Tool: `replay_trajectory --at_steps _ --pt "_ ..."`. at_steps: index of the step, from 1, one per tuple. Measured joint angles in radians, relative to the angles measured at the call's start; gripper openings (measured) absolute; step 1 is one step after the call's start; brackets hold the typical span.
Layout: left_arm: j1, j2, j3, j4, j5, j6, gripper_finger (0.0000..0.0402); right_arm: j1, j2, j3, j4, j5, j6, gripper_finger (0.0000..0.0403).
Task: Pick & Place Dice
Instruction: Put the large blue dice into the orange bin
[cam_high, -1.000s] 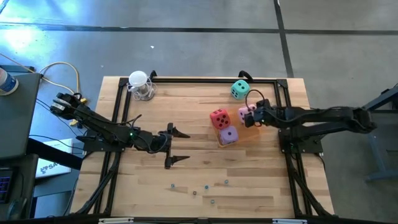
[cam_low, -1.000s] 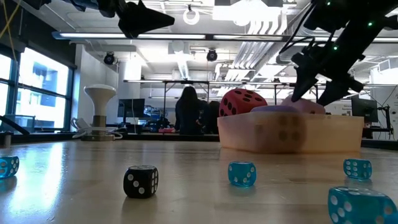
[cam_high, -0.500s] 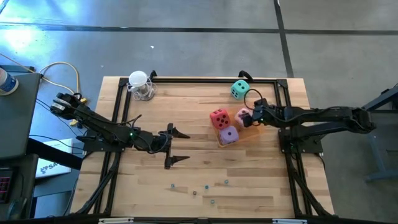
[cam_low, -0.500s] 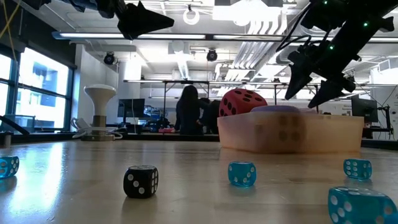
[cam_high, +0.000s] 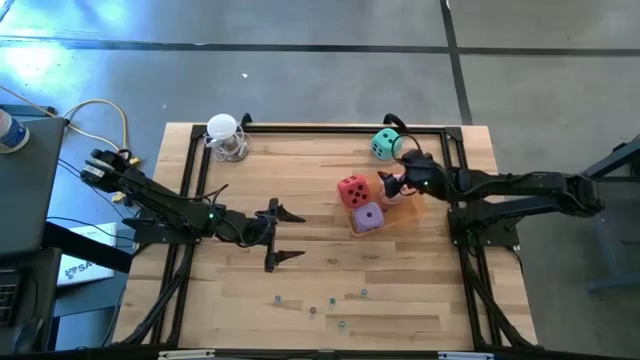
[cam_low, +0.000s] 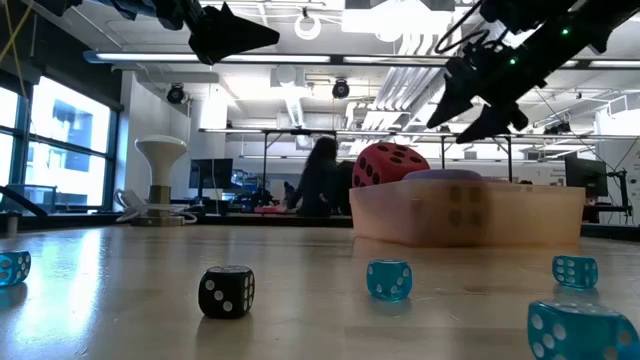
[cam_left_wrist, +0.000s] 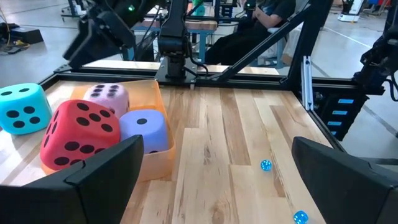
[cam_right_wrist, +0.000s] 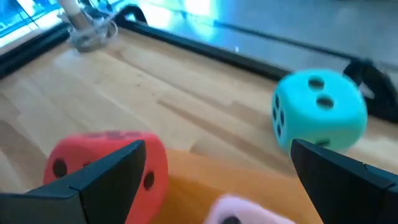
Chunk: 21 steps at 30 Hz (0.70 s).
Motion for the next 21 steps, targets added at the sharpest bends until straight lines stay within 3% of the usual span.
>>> replay_trajectory --at_steps 7,11,17,21 --pt "0.000 0.000 0.000 -0.003 0.000 0.000 0.0400 -0.116 0.000 0.000 0.039 -0.085 -0.058 0.0391" --pt "0.023 0.000 0.000 -0.051 0.056 0.002 0.0400 -0.224 0.004 0.022 0.043 -0.165 -0.109 0.0391" --pt "0.079 0.000 0.000 -0.081 0.106 0.001 0.0400 -0.365 0.073 0.167 -0.031 -0.310 -0.142 0.0391" --pt "0.107 0.000 0.000 -0.083 0.106 -0.006 0.0400 -0.383 0.147 0.249 -0.089 -0.292 -0.164 0.0391"
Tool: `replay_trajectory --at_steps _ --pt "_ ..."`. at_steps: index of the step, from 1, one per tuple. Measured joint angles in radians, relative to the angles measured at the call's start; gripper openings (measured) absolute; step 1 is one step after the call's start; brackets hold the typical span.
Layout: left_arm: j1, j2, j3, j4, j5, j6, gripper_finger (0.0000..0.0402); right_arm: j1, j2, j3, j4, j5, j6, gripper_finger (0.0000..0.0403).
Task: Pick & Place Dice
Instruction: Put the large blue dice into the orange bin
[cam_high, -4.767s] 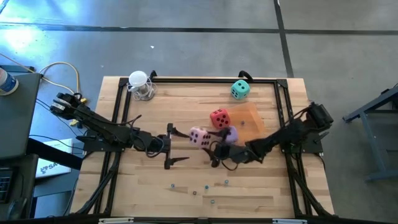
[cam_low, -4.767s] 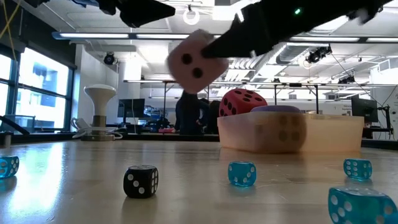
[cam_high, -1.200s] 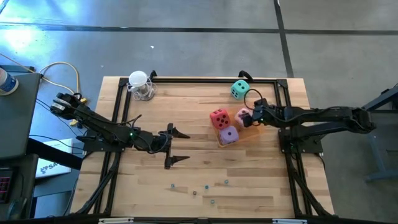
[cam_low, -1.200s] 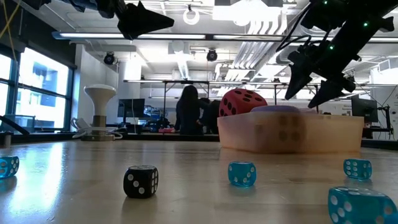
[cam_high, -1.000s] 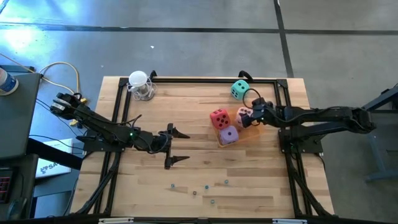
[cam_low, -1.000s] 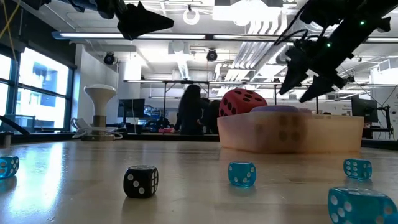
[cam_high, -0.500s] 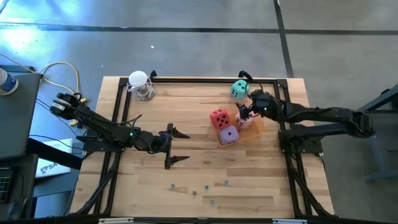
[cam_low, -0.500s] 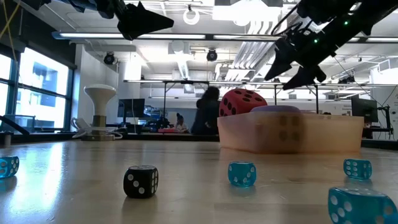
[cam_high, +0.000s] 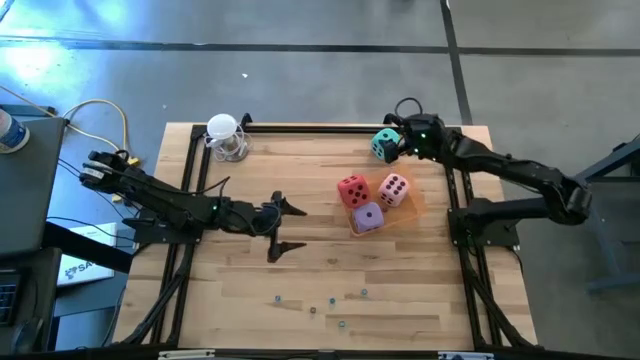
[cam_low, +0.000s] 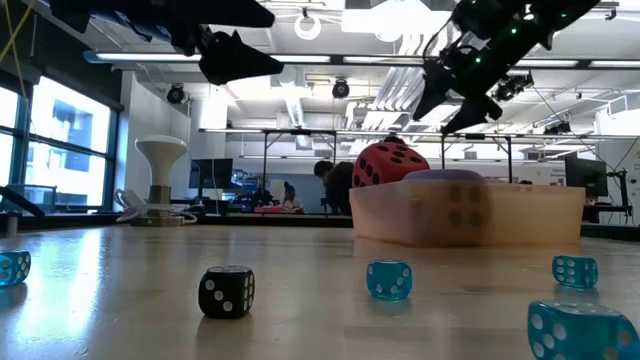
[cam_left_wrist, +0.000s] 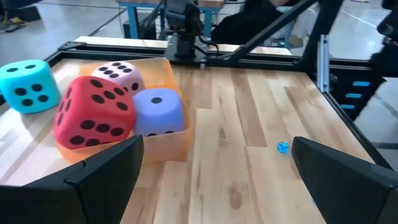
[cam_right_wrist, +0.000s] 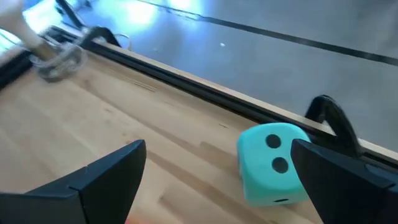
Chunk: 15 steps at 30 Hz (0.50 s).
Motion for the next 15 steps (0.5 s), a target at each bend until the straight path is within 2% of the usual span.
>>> replay_trajectory --at_steps 7,15 --pt "0.000 0.000 0.000 0.000 0.001 -0.021 0.0400 0.001 0.039 0.016 -0.005 0.036 0.014 0.0391" --pt "-0.039 0.000 0.000 0.001 0.003 -0.021 0.0400 0.002 0.039 0.016 -0.017 -0.023 0.007 0.0391"
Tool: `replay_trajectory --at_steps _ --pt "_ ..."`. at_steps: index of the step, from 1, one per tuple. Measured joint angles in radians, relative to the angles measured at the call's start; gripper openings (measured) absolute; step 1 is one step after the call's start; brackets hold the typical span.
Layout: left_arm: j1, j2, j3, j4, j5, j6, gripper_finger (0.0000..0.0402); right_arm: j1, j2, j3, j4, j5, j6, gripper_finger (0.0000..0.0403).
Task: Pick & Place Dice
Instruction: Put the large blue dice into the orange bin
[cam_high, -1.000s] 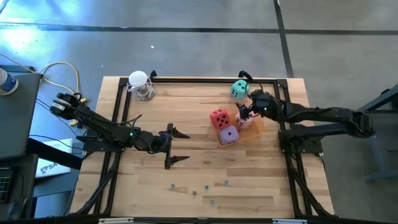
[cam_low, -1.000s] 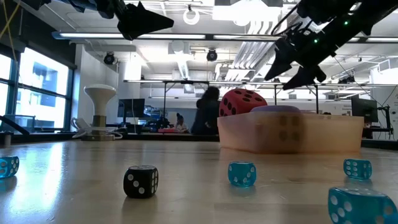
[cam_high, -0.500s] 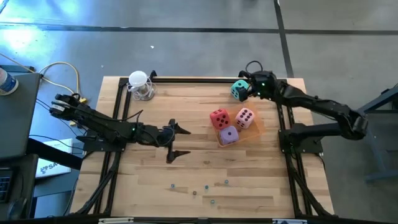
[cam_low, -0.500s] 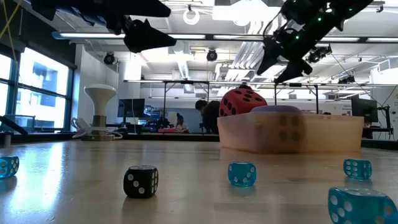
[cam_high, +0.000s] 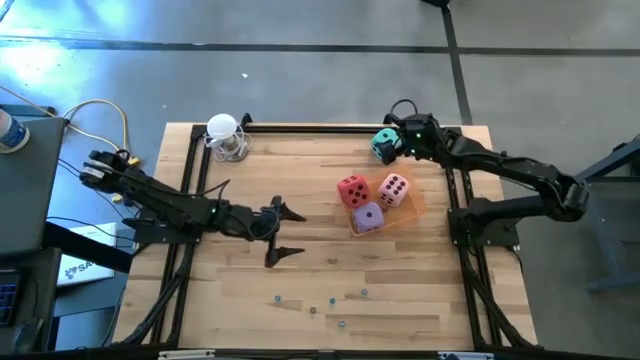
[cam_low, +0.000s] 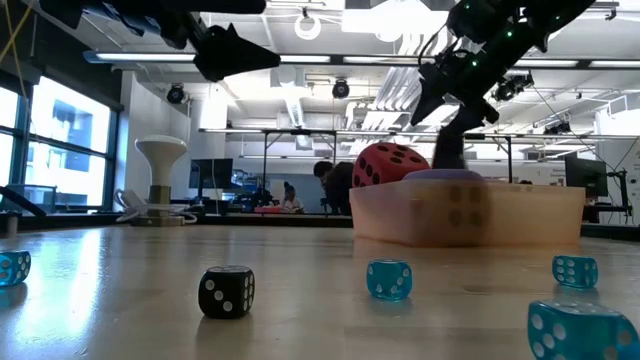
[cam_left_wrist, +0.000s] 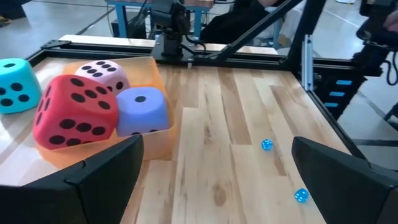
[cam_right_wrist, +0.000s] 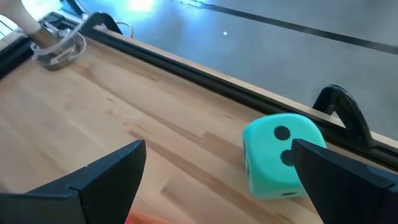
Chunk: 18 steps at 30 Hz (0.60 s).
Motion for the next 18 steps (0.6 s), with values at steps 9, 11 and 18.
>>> replay_trajectory --at_steps 9,11,18 --pt "0.010 0.000 0.000 0.000 0.000 0.000 0.0400 0.000 0.039 0.000 -0.026 0.017 -0.012 0.0397" --pt "0.014 0.000 0.000 0.000 -0.003 0.000 0.0400 0.000 0.056 0.000 -0.017 0.018 -0.024 0.0397" --pt "0.018 0.000 0.000 -0.006 -0.002 0.001 0.0400 0.000 0.071 0.000 0.022 0.015 -0.156 0.0396"
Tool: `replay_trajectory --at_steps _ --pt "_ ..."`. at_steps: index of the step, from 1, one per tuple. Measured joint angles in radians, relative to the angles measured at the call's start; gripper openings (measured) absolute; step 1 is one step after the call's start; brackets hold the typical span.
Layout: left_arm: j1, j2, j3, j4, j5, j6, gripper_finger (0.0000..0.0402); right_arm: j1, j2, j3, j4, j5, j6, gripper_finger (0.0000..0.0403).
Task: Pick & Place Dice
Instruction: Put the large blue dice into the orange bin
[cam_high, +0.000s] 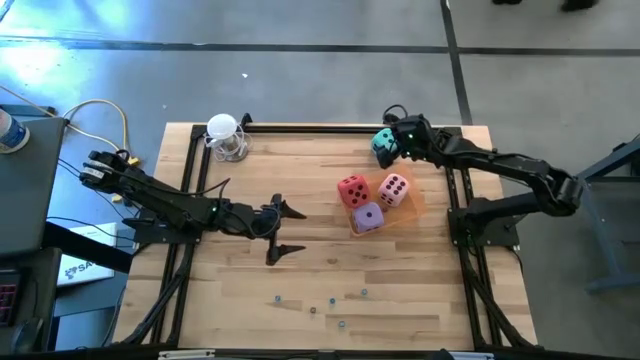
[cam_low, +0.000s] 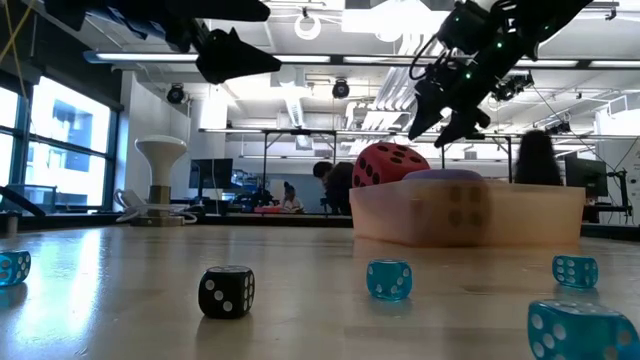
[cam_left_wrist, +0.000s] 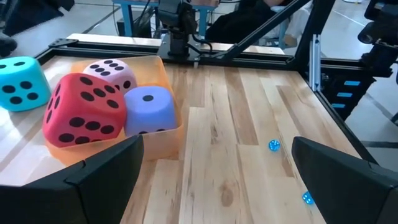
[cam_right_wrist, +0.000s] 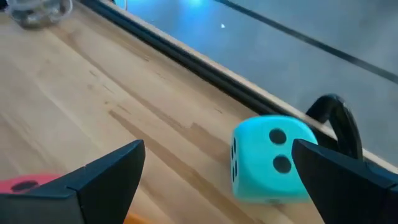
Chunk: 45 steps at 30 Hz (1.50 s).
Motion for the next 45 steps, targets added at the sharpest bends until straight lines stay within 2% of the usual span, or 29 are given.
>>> replay_trajectory --at_steps 5,13,18,23,27,29,32,45 --pt "0.000 0.000 0.000 -0.009 0.000 0.002 0.0400 0.000 0.000 0.000 0.012 -0.034 0.000 0.0396" --pt "0.009 0.000 0.000 -0.009 0.000 0.002 0.0400 0.000 0.000 0.000 0.012 0.002 -0.044 0.0396" --pt "0.015 0.000 0.000 -0.009 0.000 0.002 0.0400 0.019 0.000 0.000 0.000 0.077 -0.055 0.0396" --pt "0.014 0.000 0.000 -0.009 0.000 0.037 0.0400 0.034 0.000 0.000 -0.032 0.094 -0.057 0.0396" --pt "0.018 0.000 0.000 -0.010 0.000 0.056 0.0400 0.032 0.016 0.000 -0.032 0.170 -0.040 0.0396" --pt "0.024 0.000 0.000 -0.009 0.001 0.055 0.0400 0.019 0.022 0.000 -0.041 0.160 -0.049 0.0396" --pt "0.035 0.000 0.000 -0.010 0.001 0.055 0.0400 -0.026 0.036 0.000 -0.026 0.086 -0.052 0.0396" --pt "0.057 0.000 0.000 -0.009 0.001 0.052 0.0400 -0.160 0.123 0.000 0.003 -0.029 -0.089 0.0396"
